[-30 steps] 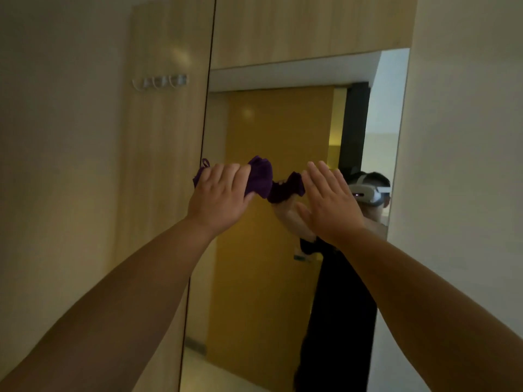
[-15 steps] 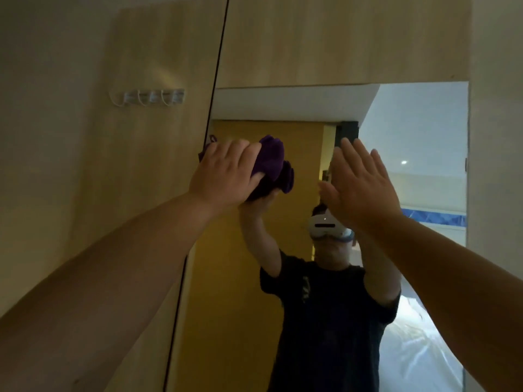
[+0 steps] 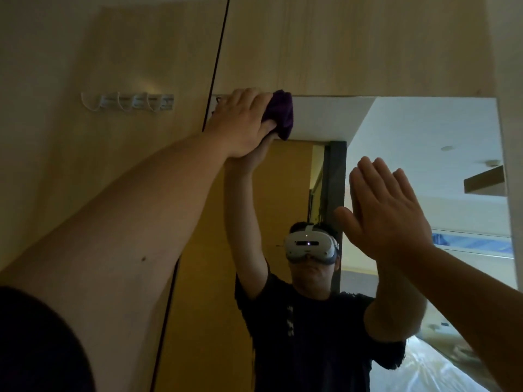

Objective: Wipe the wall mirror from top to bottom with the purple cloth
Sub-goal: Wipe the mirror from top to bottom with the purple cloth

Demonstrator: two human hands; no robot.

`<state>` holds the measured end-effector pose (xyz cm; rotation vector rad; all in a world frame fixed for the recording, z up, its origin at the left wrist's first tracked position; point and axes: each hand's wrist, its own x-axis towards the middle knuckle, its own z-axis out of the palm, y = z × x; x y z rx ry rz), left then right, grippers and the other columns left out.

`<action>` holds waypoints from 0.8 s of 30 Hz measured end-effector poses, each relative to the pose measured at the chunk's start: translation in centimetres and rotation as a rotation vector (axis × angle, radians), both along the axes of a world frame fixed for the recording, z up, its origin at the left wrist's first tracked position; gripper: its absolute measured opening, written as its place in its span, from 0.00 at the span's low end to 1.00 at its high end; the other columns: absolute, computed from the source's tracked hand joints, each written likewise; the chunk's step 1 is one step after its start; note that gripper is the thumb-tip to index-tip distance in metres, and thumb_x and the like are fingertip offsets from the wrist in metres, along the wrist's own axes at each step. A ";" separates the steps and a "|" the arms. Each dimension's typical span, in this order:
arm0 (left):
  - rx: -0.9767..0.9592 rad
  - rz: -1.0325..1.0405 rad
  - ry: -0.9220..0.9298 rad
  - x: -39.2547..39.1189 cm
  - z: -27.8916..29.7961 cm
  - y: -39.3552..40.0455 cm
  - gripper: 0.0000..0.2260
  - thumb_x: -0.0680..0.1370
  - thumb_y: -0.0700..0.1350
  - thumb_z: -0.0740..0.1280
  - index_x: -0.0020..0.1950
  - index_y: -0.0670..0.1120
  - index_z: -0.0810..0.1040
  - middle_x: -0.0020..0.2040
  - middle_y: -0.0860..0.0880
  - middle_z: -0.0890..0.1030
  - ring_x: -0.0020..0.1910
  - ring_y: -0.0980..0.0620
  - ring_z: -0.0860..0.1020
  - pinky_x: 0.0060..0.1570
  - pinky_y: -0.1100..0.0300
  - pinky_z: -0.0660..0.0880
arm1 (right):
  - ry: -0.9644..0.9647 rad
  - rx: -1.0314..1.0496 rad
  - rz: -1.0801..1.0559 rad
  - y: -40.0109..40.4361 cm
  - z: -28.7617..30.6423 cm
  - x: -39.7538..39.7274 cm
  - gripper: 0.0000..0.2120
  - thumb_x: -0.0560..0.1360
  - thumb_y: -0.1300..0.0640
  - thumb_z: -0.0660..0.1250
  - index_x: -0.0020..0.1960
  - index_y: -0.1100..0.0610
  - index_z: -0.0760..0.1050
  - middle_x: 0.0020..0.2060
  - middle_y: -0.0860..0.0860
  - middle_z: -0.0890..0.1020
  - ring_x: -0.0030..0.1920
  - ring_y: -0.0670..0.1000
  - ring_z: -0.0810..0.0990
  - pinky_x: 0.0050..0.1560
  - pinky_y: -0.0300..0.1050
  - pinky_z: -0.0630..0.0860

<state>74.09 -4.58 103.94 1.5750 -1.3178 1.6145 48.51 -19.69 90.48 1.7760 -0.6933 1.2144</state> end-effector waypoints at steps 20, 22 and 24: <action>0.118 -0.123 -0.174 5.6 -37.7 0.7 0.28 0.84 0.59 0.52 0.78 0.42 0.60 0.80 0.42 0.58 0.78 0.40 0.59 0.73 0.38 0.59 | 0.014 0.057 0.210 1.1 0.3 -0.7 0.28 0.80 0.41 0.50 0.71 0.57 0.67 0.73 0.59 0.67 0.75 0.61 0.61 0.75 0.65 0.56; 0.159 -0.119 -0.167 5.4 -41.7 1.0 0.28 0.84 0.60 0.52 0.78 0.43 0.59 0.80 0.44 0.57 0.78 0.41 0.59 0.73 0.39 0.58 | 0.023 0.087 0.265 1.4 0.1 -1.3 0.27 0.80 0.41 0.51 0.72 0.57 0.66 0.74 0.59 0.66 0.76 0.62 0.60 0.75 0.66 0.56; 0.157 -0.122 -0.165 5.2 -43.1 1.2 0.28 0.84 0.59 0.54 0.78 0.44 0.61 0.80 0.45 0.58 0.78 0.42 0.60 0.74 0.41 0.58 | -0.005 0.074 0.263 1.5 0.0 -2.6 0.28 0.80 0.43 0.54 0.74 0.57 0.64 0.77 0.59 0.63 0.78 0.60 0.56 0.77 0.64 0.53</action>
